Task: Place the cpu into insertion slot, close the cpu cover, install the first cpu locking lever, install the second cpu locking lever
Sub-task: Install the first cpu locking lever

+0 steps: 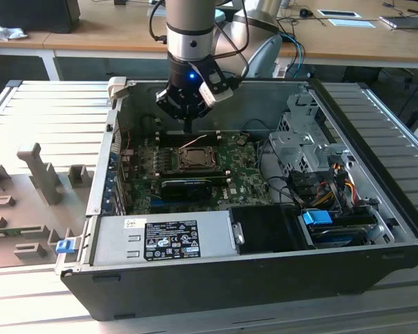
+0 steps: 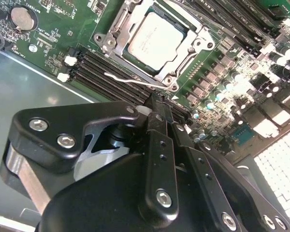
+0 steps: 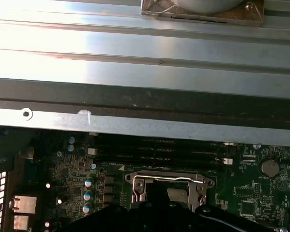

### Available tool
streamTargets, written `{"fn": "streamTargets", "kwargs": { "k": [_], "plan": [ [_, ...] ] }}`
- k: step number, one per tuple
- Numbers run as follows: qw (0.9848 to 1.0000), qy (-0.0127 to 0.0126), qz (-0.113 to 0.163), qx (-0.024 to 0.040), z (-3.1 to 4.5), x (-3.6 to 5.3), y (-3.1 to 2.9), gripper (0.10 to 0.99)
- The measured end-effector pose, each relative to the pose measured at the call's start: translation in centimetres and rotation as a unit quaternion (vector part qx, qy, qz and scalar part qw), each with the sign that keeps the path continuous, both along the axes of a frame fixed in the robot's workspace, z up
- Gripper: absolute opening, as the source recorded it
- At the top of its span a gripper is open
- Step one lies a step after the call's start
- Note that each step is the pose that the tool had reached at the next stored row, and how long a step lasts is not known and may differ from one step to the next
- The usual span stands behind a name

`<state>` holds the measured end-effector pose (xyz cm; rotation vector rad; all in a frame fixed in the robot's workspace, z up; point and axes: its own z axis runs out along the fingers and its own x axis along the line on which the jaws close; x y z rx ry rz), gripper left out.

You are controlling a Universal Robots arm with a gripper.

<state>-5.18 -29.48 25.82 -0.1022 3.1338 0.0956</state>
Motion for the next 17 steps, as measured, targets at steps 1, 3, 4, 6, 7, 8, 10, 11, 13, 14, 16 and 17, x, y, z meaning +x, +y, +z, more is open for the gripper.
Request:
{"fn": "streamTargets", "kwargs": {
  "k": [1, 3, 4, 6, 7, 8, 10, 11, 13, 14, 16, 17],
  "plan": [
    [1.0, 0.0, 0.0, 0.0, 0.0, 0.05, 0.0, 0.106],
    [1.0, 0.0, 0.0, 0.0002, -0.01, 0.35, 0.0, 0.106],
    [1.0, 0.0, 0.0, 0.0009, -0.02, 0.55, 0.0, 0.106],
    [0.9999, 0.0, -0.002, 0.0102, -0.2, 1.21, 0.0, 0.106],
    [0.9999, -0.0001, -0.003, 0.0114, -0.4, 1.26, 0.0, 0.106],
    [0.9999, 0.0, -0.006, 0.0114, -0.57, 1.26, 0.0, 0.106],
    [0.9999, -0.0001, -0.011, 0.0114, -0.88, 1.26, 0.0, 0.106],
    [0.9999, -0.0001, -0.011, 0.0114, -1.01, 1.26, 0.0, 0.106],
    [0.9999, -0.0002, -0.012, 0.0116, -1.21, 1.26, 0.0, 0.106],
    [0.9999, -0.0001, -0.012, 0.0115, -1.21, 1.26, 0.0, 0.106],
    [0.9999, -0.0002, -0.012, 0.0119, -1.27, 1.27, 0.0, 0.106],
    [0.9999, -0.0001, -0.012, 0.012, -1.29, 1.29, 0.0, 0.106]
  ]
}}
